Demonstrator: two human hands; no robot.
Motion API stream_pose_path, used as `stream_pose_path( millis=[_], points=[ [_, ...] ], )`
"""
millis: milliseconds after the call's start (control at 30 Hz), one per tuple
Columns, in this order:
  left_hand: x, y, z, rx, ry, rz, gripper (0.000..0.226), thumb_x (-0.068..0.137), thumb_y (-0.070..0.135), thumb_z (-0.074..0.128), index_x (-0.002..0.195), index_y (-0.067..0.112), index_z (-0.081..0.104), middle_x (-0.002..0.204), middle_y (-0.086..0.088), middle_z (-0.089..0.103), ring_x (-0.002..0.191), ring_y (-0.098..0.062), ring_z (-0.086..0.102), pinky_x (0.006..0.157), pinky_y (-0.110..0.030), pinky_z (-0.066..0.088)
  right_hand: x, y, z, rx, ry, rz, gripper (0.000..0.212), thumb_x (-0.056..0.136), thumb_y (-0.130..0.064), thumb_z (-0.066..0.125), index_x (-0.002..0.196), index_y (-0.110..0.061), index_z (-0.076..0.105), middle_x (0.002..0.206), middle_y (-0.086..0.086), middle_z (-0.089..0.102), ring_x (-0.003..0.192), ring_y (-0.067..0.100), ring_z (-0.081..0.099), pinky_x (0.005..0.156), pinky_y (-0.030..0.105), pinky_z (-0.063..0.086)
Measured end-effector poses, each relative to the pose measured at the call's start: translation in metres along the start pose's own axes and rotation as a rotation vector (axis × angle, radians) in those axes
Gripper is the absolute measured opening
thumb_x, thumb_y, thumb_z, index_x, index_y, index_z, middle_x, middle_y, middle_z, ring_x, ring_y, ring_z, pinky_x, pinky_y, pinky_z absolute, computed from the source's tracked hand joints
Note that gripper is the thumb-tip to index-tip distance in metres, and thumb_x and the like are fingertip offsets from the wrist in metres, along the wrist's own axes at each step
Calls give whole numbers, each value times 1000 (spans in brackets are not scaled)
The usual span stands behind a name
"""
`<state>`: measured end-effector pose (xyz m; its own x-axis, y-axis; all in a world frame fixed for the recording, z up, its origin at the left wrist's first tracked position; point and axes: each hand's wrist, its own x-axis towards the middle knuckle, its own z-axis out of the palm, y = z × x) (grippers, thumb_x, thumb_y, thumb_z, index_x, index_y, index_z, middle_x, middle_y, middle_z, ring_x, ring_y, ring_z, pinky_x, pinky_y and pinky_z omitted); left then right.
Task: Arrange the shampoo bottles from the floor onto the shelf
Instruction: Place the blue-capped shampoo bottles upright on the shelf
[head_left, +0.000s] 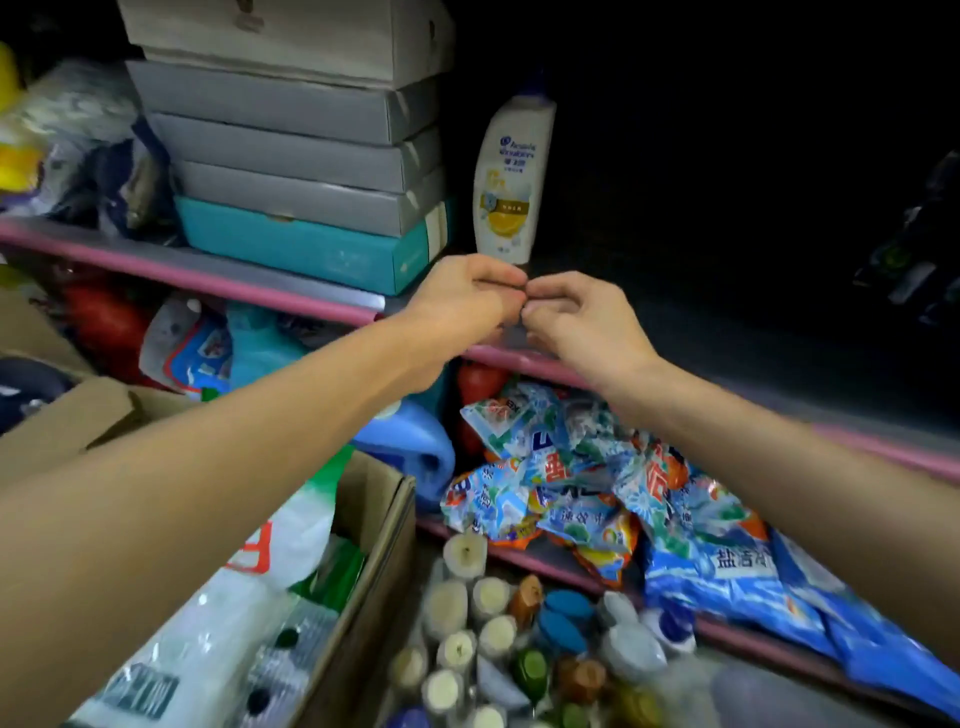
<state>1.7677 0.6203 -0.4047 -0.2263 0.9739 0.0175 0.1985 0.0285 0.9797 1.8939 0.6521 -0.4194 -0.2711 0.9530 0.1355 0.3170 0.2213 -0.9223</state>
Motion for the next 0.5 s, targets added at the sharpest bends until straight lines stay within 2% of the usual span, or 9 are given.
stream_pose_path(
  millis=[67, 133, 267, 367, 433, 500],
  points=[
    [-33, -3, -2, -46, -10, -33, 21, 87, 0, 60, 100, 16, 64, 105, -14, 69, 92, -16, 63, 82, -29, 54, -30, -2, 0, -10, -38, 22, 29, 84, -11, 62, 113, -15, 64, 97, 5, 71, 96, 20, 67, 95, 42, 52],
    [-64, -14, -3, -41, -23, -76, 21, 88, 1, 59, 103, 15, 64, 105, -13, 68, 90, -15, 63, 72, -21, 54, -61, 4, 4, -16, -88, 51, 28, 84, -9, 62, 112, -15, 63, 95, 7, 71, 91, 20, 66, 93, 45, 52],
    [-117, -61, -1, 20, -24, -180, 22, 91, 5, 57, 111, 13, 63, 106, -8, 68, 84, -13, 60, 62, -17, 47, -116, 39, 19, -73, -153, 111, 27, 87, -5, 56, 111, -13, 63, 98, 15, 71, 86, 24, 65, 91, 48, 52],
    [-144, -110, 2, 70, -38, -266, 26, 89, -4, 54, 109, 9, 63, 100, -6, 67, 77, -10, 60, 52, -9, 44, -151, 77, 31, -135, -220, 163, 26, 91, -9, 52, 114, -13, 62, 99, 12, 70, 88, 28, 66, 88, 46, 53],
    [-160, -145, 6, 149, -42, -311, 25, 88, -4, 55, 107, 9, 64, 100, -9, 68, 84, -14, 61, 60, -14, 46, -171, 106, 41, -189, -276, 197, 27, 90, -10, 54, 116, -12, 62, 105, 6, 69, 96, 20, 65, 91, 39, 52],
    [-175, -179, 9, 257, -55, -342, 23, 88, 0, 56, 106, 9, 66, 103, -10, 69, 93, -17, 62, 75, -24, 49, -187, 134, 50, -227, -332, 238, 30, 87, -6, 56, 117, -9, 61, 105, 4, 66, 100, 17, 63, 94, 34, 50]
  ],
)
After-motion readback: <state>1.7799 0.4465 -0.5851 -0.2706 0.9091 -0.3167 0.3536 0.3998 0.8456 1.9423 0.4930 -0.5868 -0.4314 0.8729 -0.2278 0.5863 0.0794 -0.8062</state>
